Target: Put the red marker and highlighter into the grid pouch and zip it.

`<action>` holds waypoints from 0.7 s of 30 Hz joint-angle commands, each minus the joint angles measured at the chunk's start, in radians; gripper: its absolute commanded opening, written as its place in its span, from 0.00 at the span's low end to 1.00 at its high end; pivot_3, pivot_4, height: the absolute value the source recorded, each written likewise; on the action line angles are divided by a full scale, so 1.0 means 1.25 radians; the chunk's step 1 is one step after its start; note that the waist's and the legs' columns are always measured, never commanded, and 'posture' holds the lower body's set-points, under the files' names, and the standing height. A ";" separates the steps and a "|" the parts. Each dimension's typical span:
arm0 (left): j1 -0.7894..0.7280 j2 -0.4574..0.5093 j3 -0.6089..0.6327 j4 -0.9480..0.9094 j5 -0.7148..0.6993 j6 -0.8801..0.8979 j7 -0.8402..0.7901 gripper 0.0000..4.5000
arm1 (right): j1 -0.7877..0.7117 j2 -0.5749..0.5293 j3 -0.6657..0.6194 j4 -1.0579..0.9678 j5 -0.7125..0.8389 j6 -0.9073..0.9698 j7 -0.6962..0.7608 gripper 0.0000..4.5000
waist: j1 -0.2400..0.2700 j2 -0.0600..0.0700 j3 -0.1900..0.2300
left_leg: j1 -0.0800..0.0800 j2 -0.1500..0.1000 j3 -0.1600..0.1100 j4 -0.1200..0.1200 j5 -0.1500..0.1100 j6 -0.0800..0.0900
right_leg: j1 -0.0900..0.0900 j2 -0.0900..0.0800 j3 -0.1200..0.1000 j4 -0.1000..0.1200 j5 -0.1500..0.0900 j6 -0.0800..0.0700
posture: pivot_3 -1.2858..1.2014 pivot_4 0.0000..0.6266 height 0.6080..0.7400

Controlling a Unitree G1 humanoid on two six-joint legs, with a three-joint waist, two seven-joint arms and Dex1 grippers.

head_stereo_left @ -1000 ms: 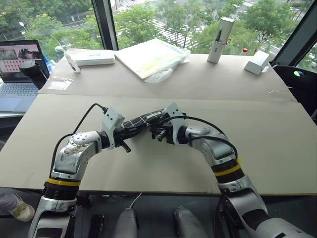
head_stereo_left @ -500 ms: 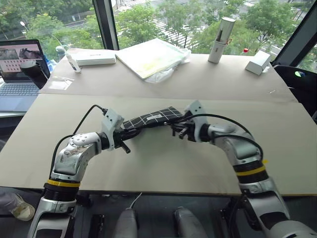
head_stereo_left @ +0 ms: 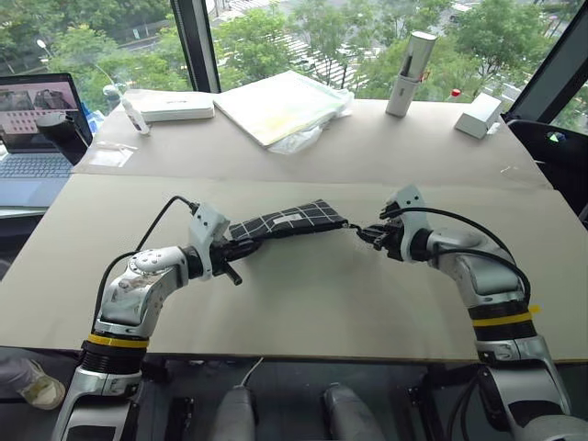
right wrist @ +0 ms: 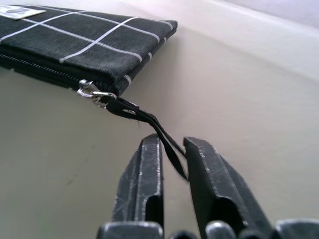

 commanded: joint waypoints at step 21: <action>-0.062 -0.011 -0.073 0.086 0.072 -0.300 -0.171 0.00 | 0.319 -0.324 -0.253 -0.179 0.195 -0.120 0.352 0.63 | 0.011 0.000 0.000 | 0.000 0.000 0.000 0.001 0.000 0.000 | 0.002 0.000 0.000 -0.002 0.000 0.000 | 0.52 0.24 1.00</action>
